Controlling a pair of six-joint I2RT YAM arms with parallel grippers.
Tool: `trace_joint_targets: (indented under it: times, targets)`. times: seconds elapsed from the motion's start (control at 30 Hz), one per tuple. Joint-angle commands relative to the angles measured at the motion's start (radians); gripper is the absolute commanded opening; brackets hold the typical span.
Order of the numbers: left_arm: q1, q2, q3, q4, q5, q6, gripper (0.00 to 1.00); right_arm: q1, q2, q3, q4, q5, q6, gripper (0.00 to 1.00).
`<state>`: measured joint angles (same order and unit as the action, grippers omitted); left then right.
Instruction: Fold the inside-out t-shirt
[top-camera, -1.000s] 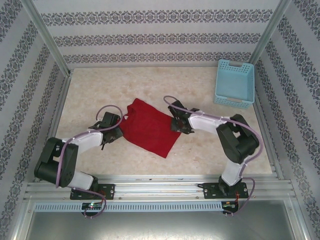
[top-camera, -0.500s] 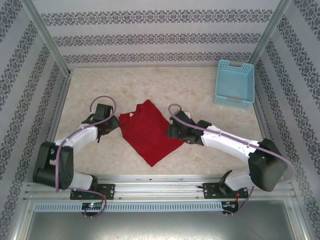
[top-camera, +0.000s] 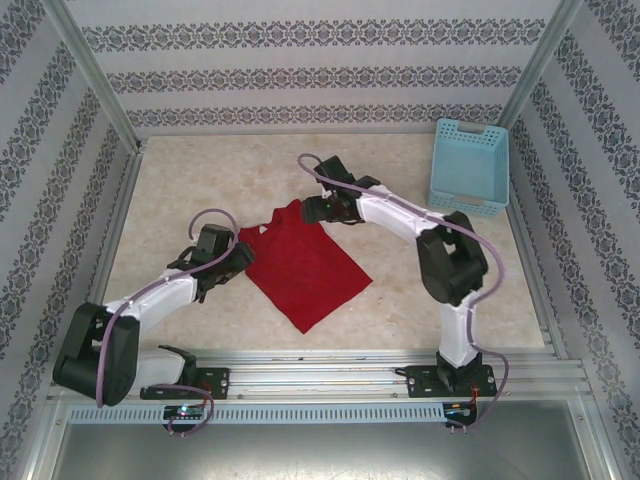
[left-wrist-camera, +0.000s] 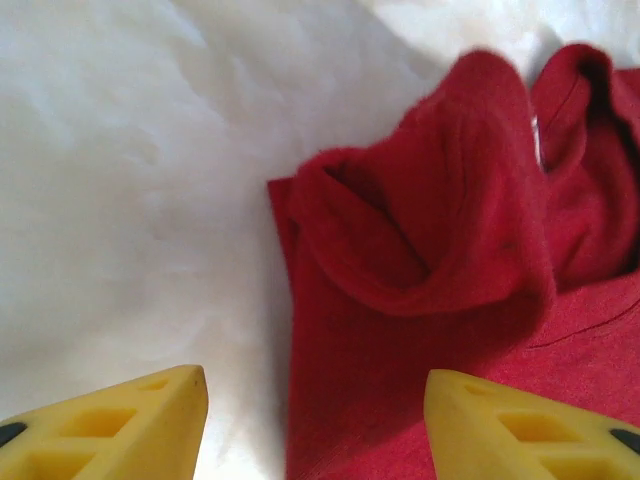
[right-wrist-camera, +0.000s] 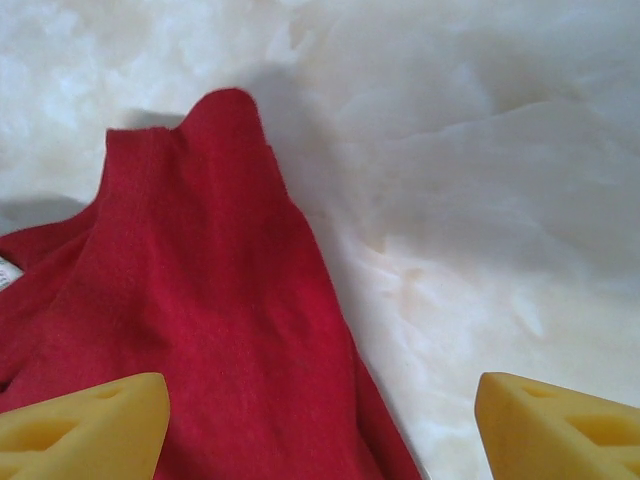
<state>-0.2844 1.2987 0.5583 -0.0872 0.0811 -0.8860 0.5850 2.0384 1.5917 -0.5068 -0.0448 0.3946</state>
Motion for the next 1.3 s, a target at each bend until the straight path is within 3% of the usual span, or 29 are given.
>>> trace_joint_targets:
  times: [0.0, 0.23, 0.53, 0.83, 1.0, 1.27]
  targets:
    - [-0.033, 0.078, 0.053, 0.089, 0.04, -0.027, 0.59, 0.001, 0.068, 0.077, -0.08, -0.049, -0.05, 0.8]
    - [-0.045, 0.255, 0.122, 0.104, 0.042, -0.019, 0.55, 0.013, 0.174, 0.136, -0.125, -0.063, -0.003, 0.8]
    - [-0.044, 0.372, 0.188, 0.159, 0.079, 0.033, 0.47, 0.061, 0.158, -0.007, -0.057, -0.117, 0.099, 0.7]
    - [-0.049, 0.462, 0.222, 0.204, 0.158, 0.048, 0.45, 0.14, 0.058, -0.213, 0.058, -0.102, 0.206, 0.46]
    - [-0.061, 0.468, 0.217, 0.217, 0.171, 0.059, 0.39, 0.164, -0.011, -0.321, 0.136, -0.104, 0.265, 0.27]
    - [-0.062, 0.431, 0.19, 0.213, 0.169, 0.088, 0.26, 0.152, -0.164, -0.491, 0.231, -0.047, 0.333, 0.1]
